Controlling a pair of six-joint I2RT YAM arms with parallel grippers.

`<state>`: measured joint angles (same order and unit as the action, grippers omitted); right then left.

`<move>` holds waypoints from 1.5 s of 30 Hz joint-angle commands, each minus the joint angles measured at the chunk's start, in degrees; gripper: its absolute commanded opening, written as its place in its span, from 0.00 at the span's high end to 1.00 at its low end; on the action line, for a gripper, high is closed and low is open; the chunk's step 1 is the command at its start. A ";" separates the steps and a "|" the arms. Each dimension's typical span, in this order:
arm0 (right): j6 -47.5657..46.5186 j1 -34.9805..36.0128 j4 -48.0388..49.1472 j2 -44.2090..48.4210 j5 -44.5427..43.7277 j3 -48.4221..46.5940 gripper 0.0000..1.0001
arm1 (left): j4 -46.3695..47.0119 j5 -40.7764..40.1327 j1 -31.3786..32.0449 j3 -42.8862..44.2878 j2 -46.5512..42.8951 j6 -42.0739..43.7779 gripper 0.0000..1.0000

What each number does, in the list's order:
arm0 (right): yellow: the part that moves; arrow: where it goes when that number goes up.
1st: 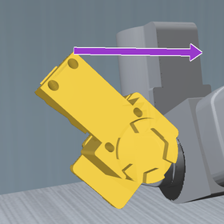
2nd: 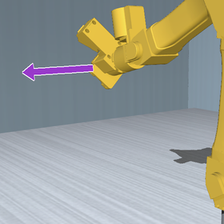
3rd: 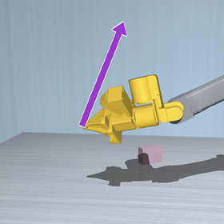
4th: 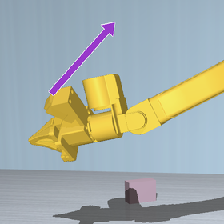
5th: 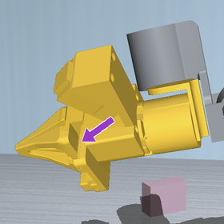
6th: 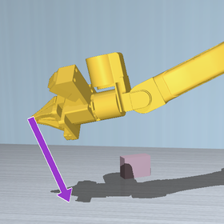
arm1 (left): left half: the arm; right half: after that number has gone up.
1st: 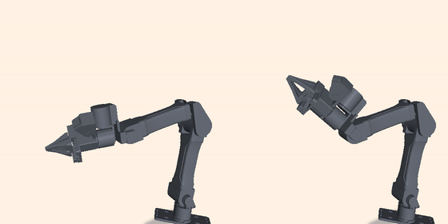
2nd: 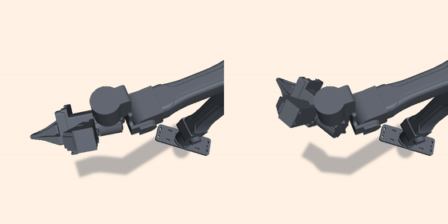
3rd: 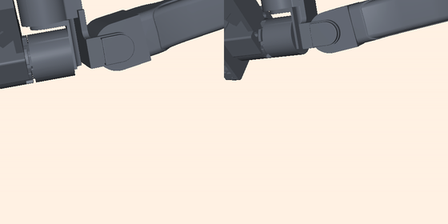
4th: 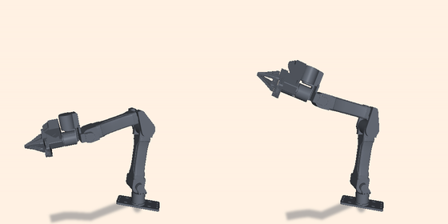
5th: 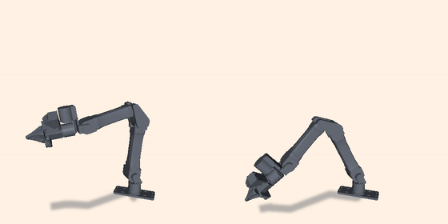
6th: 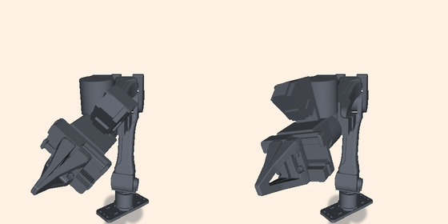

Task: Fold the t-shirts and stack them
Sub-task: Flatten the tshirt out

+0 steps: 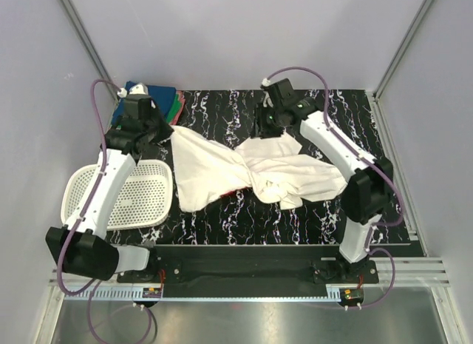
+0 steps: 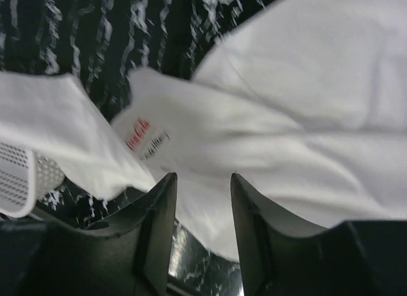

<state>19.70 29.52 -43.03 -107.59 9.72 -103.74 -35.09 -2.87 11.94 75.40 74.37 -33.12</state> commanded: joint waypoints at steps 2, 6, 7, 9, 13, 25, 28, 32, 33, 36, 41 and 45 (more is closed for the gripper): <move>6.81 0.19 -9.89 12.73 -13.28 14.20 0.53 | -5.16 -3.72 -2.36 2.39 1.12 -0.45 1.00; 14.30 0.19 -9.18 21.97 -15.34 29.10 0.53 | -5.17 -1.61 -2.89 3.00 3.50 -0.54 1.00; 15.35 0.19 -9.62 24.68 -15.78 31.30 0.55 | -4.81 -0.39 -2.89 2.92 4.20 -0.54 1.00; 17.38 0.28 -8.48 27.86 -14.20 38.59 0.58 | -4.29 0.32 -2.89 3.26 4.82 -0.45 1.00; 18.00 0.28 -1.30 35.59 -11.83 49.94 0.61 | -3.85 1.90 -2.89 3.53 5.61 -0.01 1.00; 15.90 0.37 17.95 32.62 -10.69 64.27 0.56 | -2.26 4.89 -2.98 3.00 5.79 0.34 1.00; 14.67 0.37 21.04 31.05 -11.47 64.98 0.54 | -1.65 5.69 -2.98 2.92 5.96 0.17 1.00; 12.82 0.37 22.90 28.41 -12.09 63.76 0.53 | -1.30 6.13 -2.89 2.74 5.96 0.08 1.00; 12.47 0.37 23.16 27.88 -12.09 63.32 0.53 | -1.21 6.47 -2.98 2.74 5.96 -0.10 1.00; 12.73 0.37 21.33 26.30 -15.51 60.25 0.72 | -1.03 6.56 -2.98 2.91 5.70 -0.45 1.00; 14.83 0.37 -1.23 29.97 -29.46 48.74 1.00 | -6.28 3.06 -2.98 6.34 4.91 0.08 1.00; 17.56 0.37 -15.93 39.11 -37.74 41.18 1.00 | -9.64 -5.20 -2.98 8.89 2.37 0.43 1.00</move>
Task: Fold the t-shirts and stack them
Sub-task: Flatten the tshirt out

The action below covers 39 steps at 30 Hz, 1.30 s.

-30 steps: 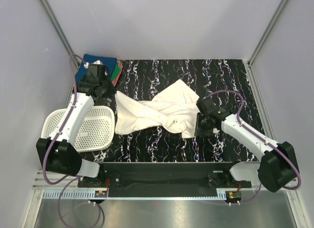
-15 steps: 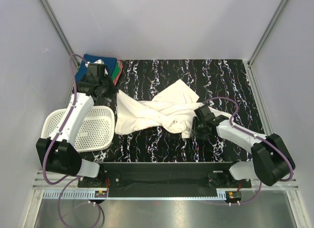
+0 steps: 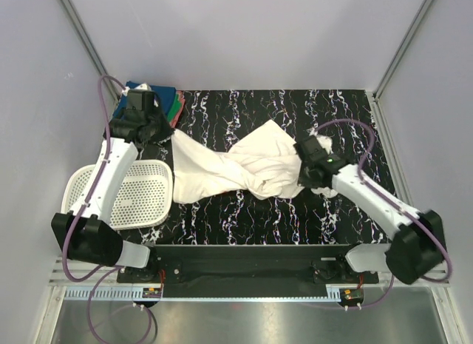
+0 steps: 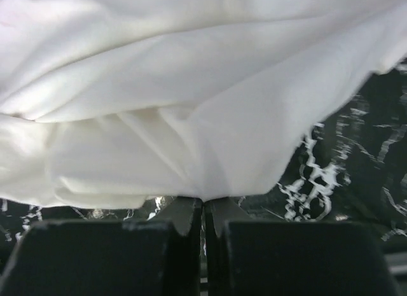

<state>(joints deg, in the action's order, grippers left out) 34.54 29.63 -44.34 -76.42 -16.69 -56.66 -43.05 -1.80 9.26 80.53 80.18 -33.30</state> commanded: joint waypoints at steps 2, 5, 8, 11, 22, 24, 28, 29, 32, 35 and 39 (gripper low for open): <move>3.34 0.17 -19.19 11.20 -12.49 -11.17 1.00 | -2.13 -7.16 -0.29 3.84 -4.59 0.34 1.00; 3.16 0.17 -26.14 10.42 -15.30 -19.95 1.00 | -4.41 -8.74 -0.29 5.16 -5.04 0.25 1.00; 1.06 -0.27 -30.71 6.74 -17.93 -27.78 1.00 | -6.34 -10.67 -0.38 6.04 -4.95 1.04 1.00; -3.06 -2.90 -30.38 1.99 -14.89 -32.97 1.00 | -6.17 -10.68 -0.38 5.17 -5.39 1.48 1.00; -18.02 -11.35 -13.58 -33.95 26.00 -50.98 0.76 | -1.08 -3.82 -0.38 -4.77 -4.86 0.69 1.00; -17.06 -11.43 -13.94 -36.07 23.82 -53.02 0.60 | -0.99 -3.56 -0.38 -5.12 -4.77 0.78 1.00; -16.00 -11.61 -9.20 -28.62 22.58 -45.31 0.50 | -0.46 -3.30 -0.38 -5.12 -4.68 1.22 1.00; -15.30 -11.96 -7.27 -25.47 22.40 -43.37 0.50 | -0.37 -3.29 -0.38 -5.12 -4.60 1.22 1.00; -13.90 -13.01 -5.77 -21.85 23.02 -35.20 0.55 | -0.19 -2.94 -0.38 -4.86 -4.33 1.39 1.00; -10.65 -15.29 -3.22 -18.86 21.00 -26.68 0.57 | -0.02 -2.86 -0.38 -4.86 -3.81 1.48 1.00; -9.24 -19.25 3.18 -19.29 25.37 -18.24 0.52 | 0.68 -2.51 -0.38 -5.21 -3.54 1.57 1.00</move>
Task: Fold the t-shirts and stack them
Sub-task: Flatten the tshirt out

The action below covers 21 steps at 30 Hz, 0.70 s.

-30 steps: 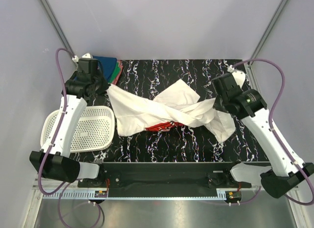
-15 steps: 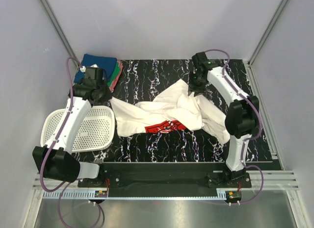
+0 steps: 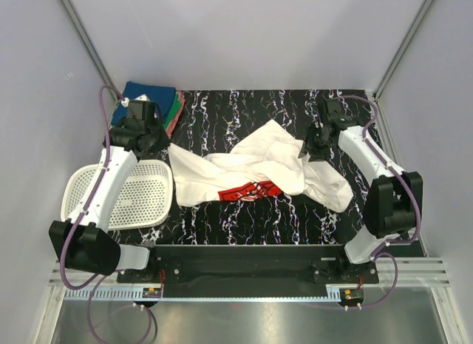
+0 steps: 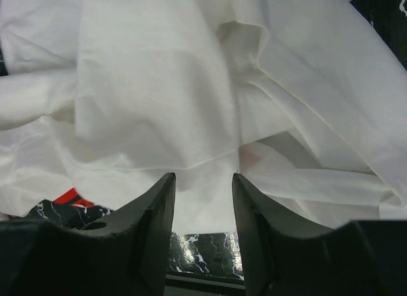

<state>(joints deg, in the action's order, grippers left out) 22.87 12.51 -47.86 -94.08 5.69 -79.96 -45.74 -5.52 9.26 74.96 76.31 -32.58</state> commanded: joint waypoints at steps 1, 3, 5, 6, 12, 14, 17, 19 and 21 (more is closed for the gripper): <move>2.79 -2.75 7.85 -1.80 3.44 5.95 0.51 | 3.98 1.73 -0.38 0.28 0.33 1.02 1.00; 4.01 -3.19 10.49 -3.90 4.32 7.36 0.50 | 4.77 2.79 -0.38 -0.34 -0.02 1.20 1.00; 4.81 -3.55 12.60 -5.93 5.46 7.63 0.50 | 5.57 3.58 -0.38 -0.43 -0.37 1.29 1.00; 5.42 -3.55 15.22 -7.76 7.90 7.72 0.51 | 5.66 3.85 -0.38 -0.25 -0.64 1.38 1.00; 6.92 -3.55 21.40 -11.82 11.27 5.88 0.64 | 5.31 3.85 -0.38 2.03 -3.18 2.34 1.00; 5.35 -3.72 16.52 -10.08 8.82 1.86 0.90 | 5.04 2.37 -0.38 4.83 -4.15 2.34 1.00; 3.24 -5.12 3.80 -3.69 -7.30 -5.86 0.99 | 1.01 -3.50 -0.38 11.86 -5.38 2.61 1.00; 1.83 -6.18 -2.21 -0.33 -12.00 -10.19 1.00 | -2.33 -6.59 -0.38 15.64 -6.26 2.69 1.00; 0.42 -7.49 -9.25 3.72 -18.31 -15.82 1.00 | -4.70 -9.85 -0.38 19.51 -7.14 2.61 1.00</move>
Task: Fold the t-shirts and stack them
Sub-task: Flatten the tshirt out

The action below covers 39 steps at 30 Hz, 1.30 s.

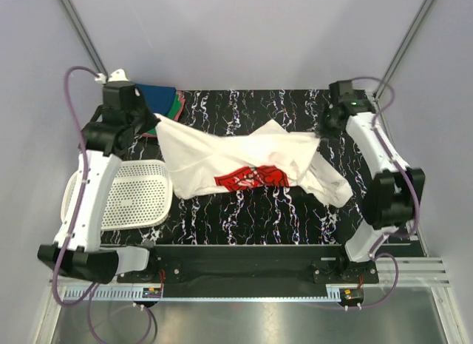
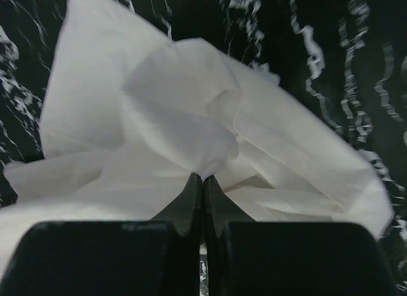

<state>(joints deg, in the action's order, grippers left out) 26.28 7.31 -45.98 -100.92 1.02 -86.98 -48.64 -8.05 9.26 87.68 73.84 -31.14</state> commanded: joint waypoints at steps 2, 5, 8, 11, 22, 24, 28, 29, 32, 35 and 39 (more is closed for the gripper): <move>-3.60 -3.00 -15.96 14.15 -19.17 -12.49 1.00 | -2.33 -8.90 -0.38 8.55 -6.16 1.08 1.00; -3.96 -3.97 -21.58 17.33 -26.03 -16.45 1.00 | -3.04 -10.13 -0.38 9.44 -7.66 1.08 1.00; -4.48 -4.58 -26.86 19.18 -31.93 -20.40 1.00 | -4.35 -11.28 -0.38 10.23 -8.54 1.69 1.00; -5.27 -4.68 -30.74 20.15 -34.23 -25.23 0.99 | -5.58 -11.55 -0.38 11.28 -9.07 2.22 1.00; -14.86 -4.15 -16.01 16.38 5.72 -18.16 0.93 | -1.64 -5.23 -0.38 -2.82 -11.00 3.54 1.00; -14.16 -1.18 -9.67 13.31 9.36 -10.25 0.92 | -0.76 -4.78 -0.38 -5.84 -10.83 3.36 1.00; -12.49 5.25 -3.27 2.52 7.33 -5.31 0.88 | -1.28 -6.88 -0.47 -9.63 -8.90 3.80 1.00; -12.14 6.30 -2.02 0.83 8.20 -5.31 0.79 | -1.63 -7.50 -0.47 -10.15 -8.46 3.89 1.00; -11.78 9.56 -0.86 -4.27 8.04 -8.19 0.58 | -1.81 -8.73 -0.47 -10.69 -7.23 3.98 1.00; -11.61 9.74 -3.33 -4.90 3.59 -9.70 0.51 | -1.63 -9.26 -0.47 -12.35 -6.87 3.98 1.00; -6.96 4.31 -2.02 -0.16 2.75 -4.27 0.53 | -0.49 -9.53 -0.47 -15.43 -6.87 3.63 1.00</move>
<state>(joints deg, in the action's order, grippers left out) 15.77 16.78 -50.30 -107.94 5.87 -92.12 -52.31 -15.38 9.10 73.78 67.55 -28.27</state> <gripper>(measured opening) 0.489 0.012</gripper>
